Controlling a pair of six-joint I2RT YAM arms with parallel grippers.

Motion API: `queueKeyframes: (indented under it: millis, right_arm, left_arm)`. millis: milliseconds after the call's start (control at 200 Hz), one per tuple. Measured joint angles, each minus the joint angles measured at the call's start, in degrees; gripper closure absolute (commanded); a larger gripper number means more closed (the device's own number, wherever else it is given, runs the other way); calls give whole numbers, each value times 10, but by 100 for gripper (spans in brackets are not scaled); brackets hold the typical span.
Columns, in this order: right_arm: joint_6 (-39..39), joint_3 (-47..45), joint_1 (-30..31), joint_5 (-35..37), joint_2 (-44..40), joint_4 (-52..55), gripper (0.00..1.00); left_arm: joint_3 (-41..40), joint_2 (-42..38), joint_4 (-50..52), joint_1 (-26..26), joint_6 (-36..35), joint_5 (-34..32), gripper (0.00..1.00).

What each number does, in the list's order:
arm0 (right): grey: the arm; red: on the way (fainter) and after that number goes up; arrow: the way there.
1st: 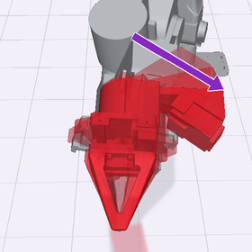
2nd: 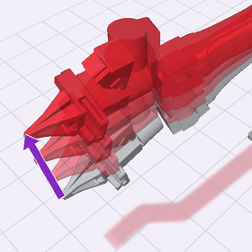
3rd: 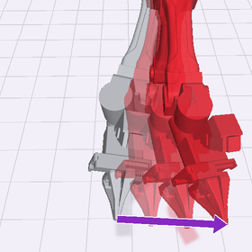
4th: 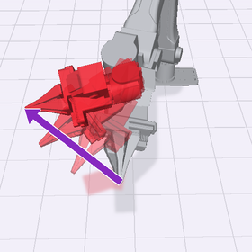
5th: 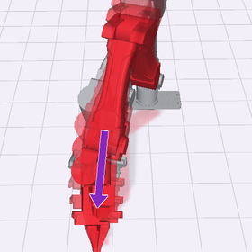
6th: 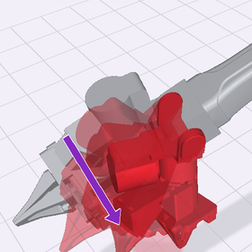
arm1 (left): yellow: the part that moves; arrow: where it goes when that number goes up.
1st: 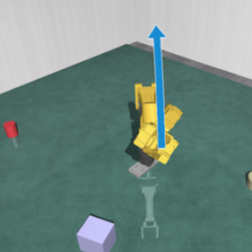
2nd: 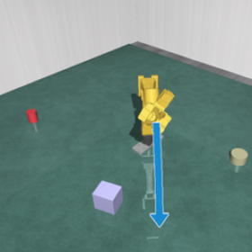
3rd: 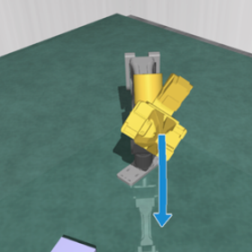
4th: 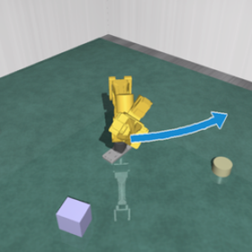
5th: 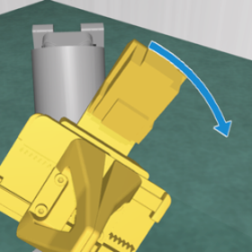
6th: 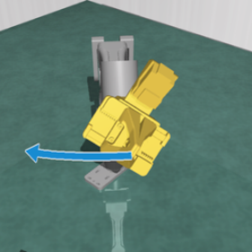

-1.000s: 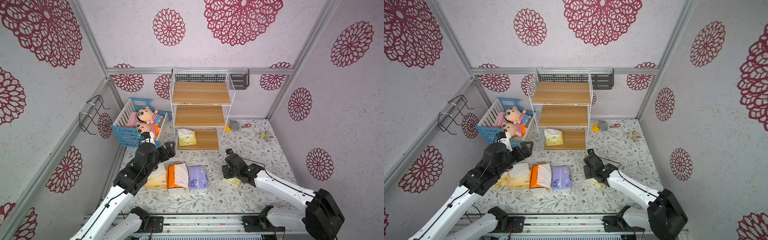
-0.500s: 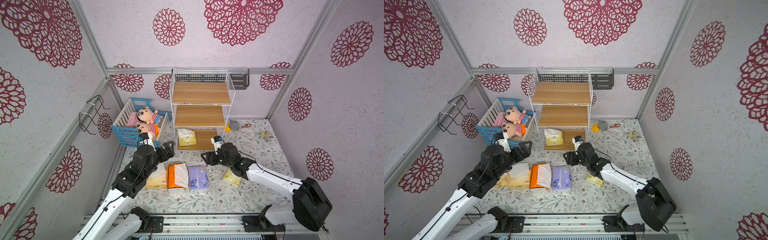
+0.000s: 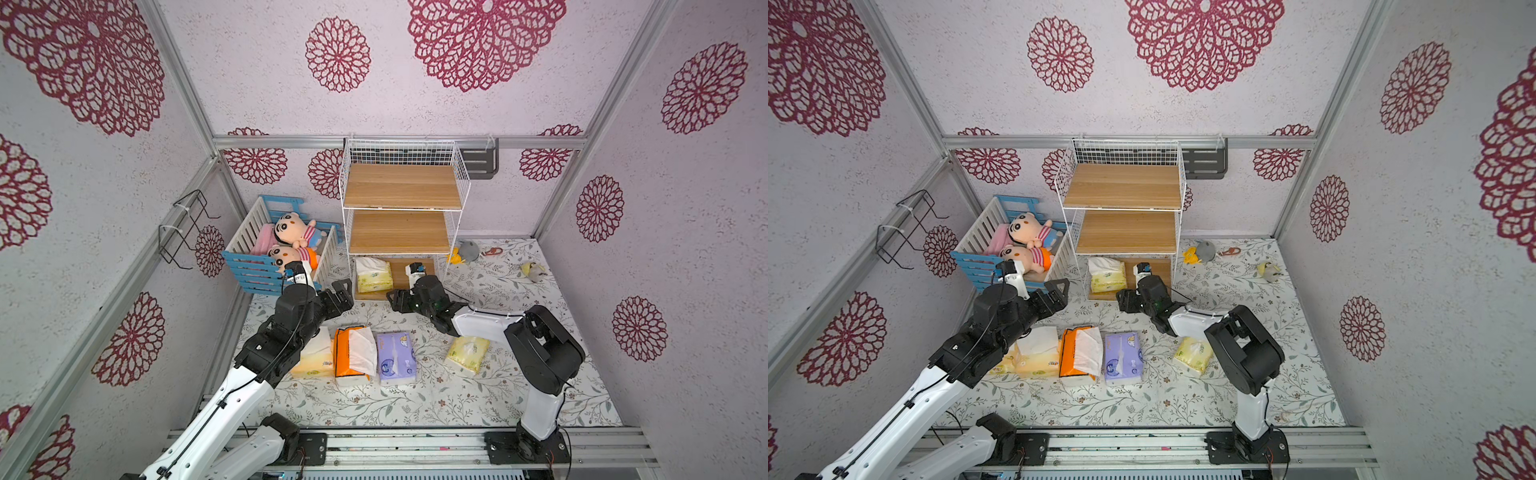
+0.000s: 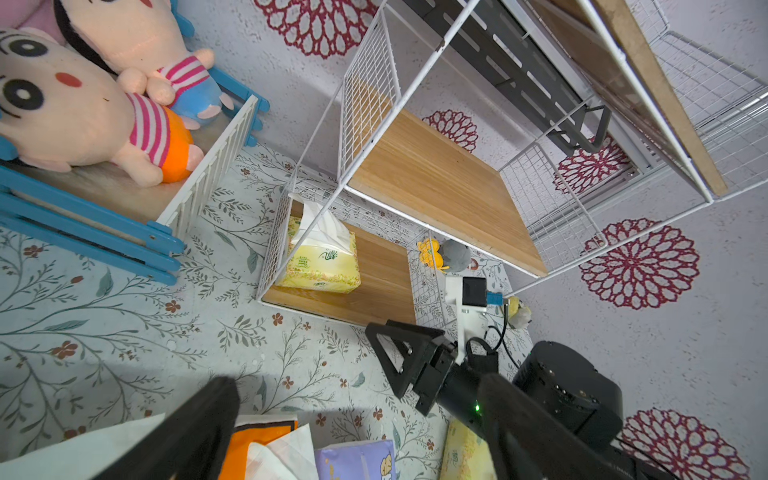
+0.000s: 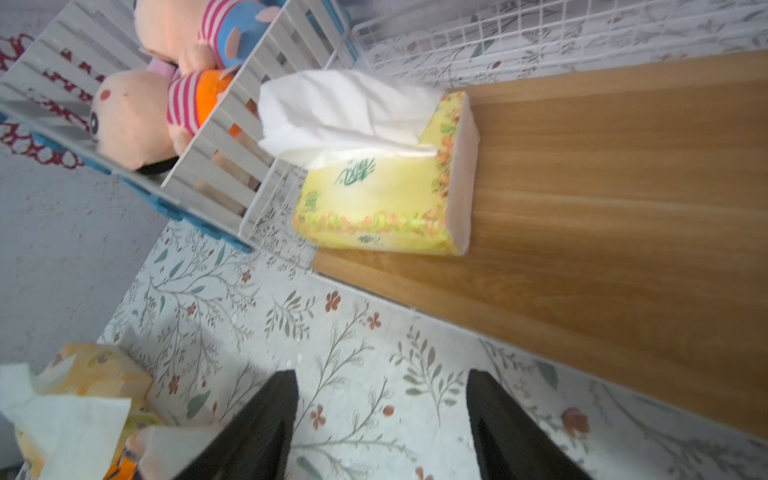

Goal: Remove the tissue boxes from the shelf
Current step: Move the box of tissues to the center of the board, then pick up a box of tissues from the shelf.

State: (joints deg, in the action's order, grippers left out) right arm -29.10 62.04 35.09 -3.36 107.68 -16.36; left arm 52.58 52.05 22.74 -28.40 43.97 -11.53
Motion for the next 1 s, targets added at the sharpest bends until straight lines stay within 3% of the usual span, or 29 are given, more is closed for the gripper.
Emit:
queueKeyframes:
  millis: [280, 766, 1001]
  right_arm:
    - [30, 62, -19, 24, 87, -19, 25]
    - [56, 152, -22, 0, 167, -41, 27]
    - [55, 170, -23, -12, 189, -42, 36]
  left_arm:
    - [-27, 3, -26, 0, -14, 2, 3]
    - [-29, 45, -40, 0, -41, 5, 3]
    - [-29, 44, -40, 0, -47, 2, 3]
